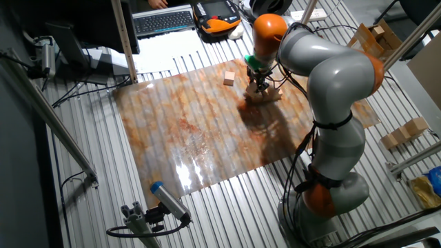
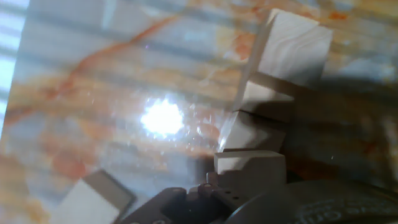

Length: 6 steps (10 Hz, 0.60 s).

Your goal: Stack the blocks into a pyramid shape

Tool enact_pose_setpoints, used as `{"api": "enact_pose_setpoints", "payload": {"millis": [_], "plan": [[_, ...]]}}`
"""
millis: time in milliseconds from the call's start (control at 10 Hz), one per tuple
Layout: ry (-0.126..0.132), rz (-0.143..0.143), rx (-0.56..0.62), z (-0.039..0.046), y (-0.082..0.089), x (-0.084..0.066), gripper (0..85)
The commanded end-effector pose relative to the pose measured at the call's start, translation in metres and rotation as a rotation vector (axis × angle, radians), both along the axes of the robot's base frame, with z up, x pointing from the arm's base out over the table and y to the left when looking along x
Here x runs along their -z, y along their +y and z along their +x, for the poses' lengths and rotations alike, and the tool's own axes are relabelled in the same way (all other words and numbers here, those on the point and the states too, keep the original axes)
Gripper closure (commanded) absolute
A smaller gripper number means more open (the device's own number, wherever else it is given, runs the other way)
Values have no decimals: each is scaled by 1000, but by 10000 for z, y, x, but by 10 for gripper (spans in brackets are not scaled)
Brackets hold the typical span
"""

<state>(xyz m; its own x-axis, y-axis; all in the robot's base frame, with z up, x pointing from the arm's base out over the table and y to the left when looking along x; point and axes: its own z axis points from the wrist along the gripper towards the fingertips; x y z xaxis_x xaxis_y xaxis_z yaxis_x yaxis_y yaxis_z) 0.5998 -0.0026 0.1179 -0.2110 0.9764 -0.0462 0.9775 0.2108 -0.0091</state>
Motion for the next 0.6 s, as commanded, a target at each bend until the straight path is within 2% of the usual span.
{"api": "enact_pose_setpoints", "payload": {"millis": [0, 400, 500], "plan": [[-4, 6, 8, -3, -11, 0, 850], [-12, 10, 0, -15, -127, 27, 850], [-23, 28, 20, -18, -172, 22, 850]]}}
